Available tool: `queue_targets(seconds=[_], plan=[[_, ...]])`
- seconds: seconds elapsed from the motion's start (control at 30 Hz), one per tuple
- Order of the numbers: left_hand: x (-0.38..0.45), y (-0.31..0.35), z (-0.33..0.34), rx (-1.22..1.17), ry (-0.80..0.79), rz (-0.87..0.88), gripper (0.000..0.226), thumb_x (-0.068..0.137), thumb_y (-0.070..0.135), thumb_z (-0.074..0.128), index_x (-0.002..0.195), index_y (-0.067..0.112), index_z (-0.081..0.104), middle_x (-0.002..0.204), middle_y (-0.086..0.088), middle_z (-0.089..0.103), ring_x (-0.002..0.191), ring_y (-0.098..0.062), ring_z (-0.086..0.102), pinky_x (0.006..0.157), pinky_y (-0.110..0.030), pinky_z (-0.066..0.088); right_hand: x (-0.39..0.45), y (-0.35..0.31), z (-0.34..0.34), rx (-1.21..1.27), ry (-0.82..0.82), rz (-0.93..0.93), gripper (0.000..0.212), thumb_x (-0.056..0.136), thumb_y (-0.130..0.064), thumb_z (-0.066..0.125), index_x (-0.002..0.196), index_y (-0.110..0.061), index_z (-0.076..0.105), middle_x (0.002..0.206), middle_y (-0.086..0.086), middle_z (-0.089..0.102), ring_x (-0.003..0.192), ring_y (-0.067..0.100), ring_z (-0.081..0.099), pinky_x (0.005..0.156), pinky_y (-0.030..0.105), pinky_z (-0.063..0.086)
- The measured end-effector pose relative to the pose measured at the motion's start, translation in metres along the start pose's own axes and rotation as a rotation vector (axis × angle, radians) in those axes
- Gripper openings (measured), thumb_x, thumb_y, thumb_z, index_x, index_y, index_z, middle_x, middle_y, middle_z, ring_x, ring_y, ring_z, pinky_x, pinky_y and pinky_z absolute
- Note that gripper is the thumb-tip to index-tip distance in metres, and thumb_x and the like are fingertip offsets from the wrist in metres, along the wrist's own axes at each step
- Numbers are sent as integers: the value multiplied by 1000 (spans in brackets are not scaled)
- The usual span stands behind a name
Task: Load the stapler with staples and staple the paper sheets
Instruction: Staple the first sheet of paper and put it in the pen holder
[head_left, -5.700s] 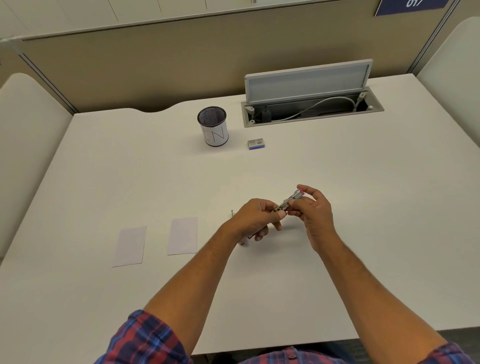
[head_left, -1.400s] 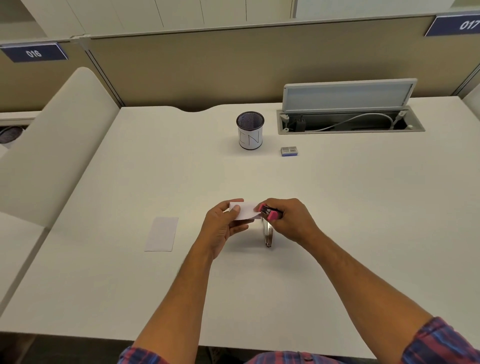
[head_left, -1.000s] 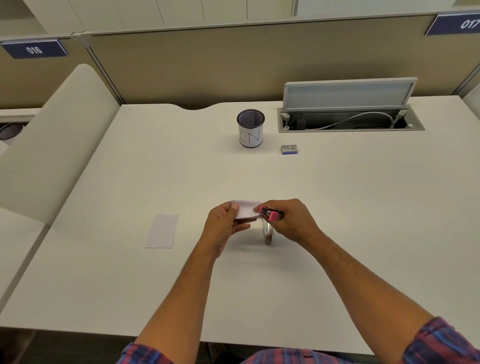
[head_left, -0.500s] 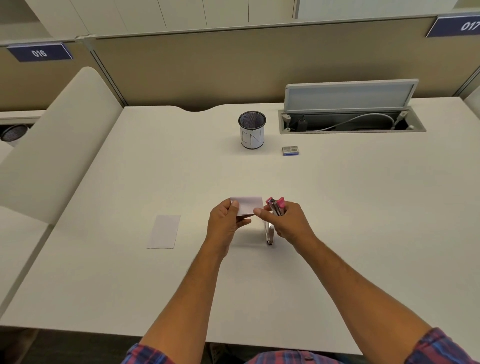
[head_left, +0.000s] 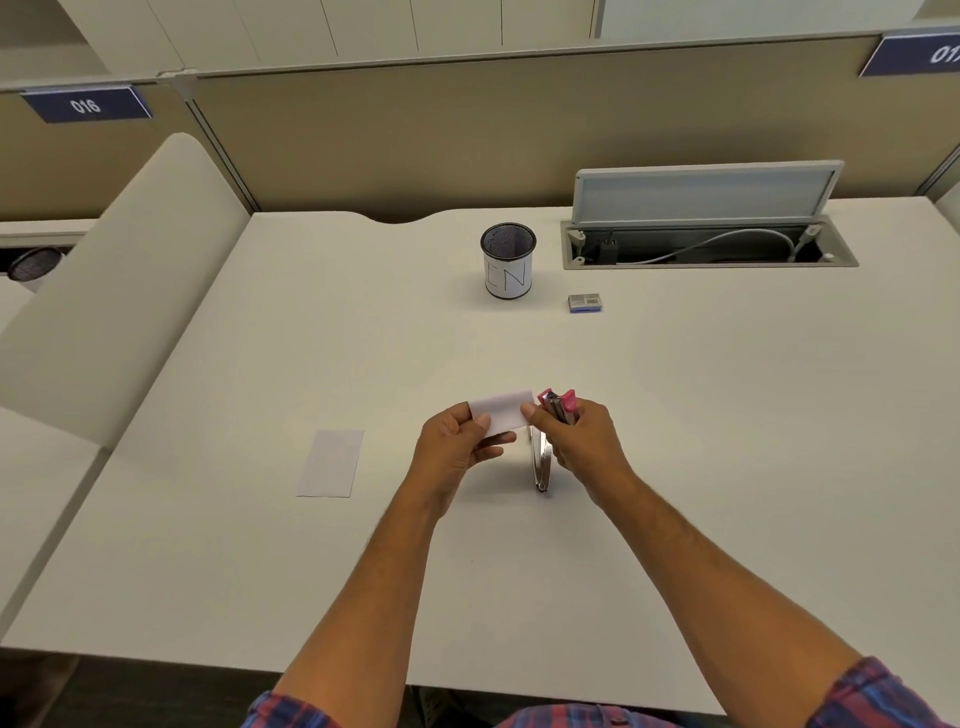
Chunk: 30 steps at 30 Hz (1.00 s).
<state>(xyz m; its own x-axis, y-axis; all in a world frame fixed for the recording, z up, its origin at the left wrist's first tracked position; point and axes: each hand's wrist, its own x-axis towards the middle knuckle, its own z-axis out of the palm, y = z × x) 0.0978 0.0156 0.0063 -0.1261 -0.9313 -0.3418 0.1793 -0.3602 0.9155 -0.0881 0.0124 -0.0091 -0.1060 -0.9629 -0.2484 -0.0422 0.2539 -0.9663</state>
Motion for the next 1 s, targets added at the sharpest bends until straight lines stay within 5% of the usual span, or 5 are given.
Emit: queue_targets(seconds=[0.13,0.43,0.57,0.7,1.0], plan=[[1,-1,-3,70,108,21,25,92,2,70,117,0,70,89,-10,79,74,-22,74,72,-28,60,1,3,-3,-8,7,-16,52,85,-34,83,56,-24,41,54,-11,27,50,13,26,56,31,24],[3,7,-4,70,162,65,18,84,-2,78,96,11,75,79,-11,78,70,-21,75,72,-26,62,-3,-5,-2,-43,-23,6,46,86,-45,80,59,-24,49,54,-14,32,48,9,29,52,26,27],[8,11,-7,36,227,82,20,82,-3,80,94,13,75,77,-7,78,70,-21,76,72,-27,62,-6,-11,1,45,-84,43,68,86,-72,59,98,-6,60,63,-4,41,50,11,33,46,24,27],[11,13,-10,3,247,82,21,81,-4,80,94,13,75,79,-8,79,71,-21,76,74,-27,63,-5,-8,2,67,-121,20,47,101,-65,47,110,-25,69,70,-2,52,49,12,39,45,23,32],[16,17,-9,-81,254,41,25,79,-1,82,103,-2,74,85,-15,78,77,-25,77,70,-25,59,-12,-1,9,129,-257,-43,32,96,-43,66,118,-20,70,80,1,66,57,14,51,49,23,42]])
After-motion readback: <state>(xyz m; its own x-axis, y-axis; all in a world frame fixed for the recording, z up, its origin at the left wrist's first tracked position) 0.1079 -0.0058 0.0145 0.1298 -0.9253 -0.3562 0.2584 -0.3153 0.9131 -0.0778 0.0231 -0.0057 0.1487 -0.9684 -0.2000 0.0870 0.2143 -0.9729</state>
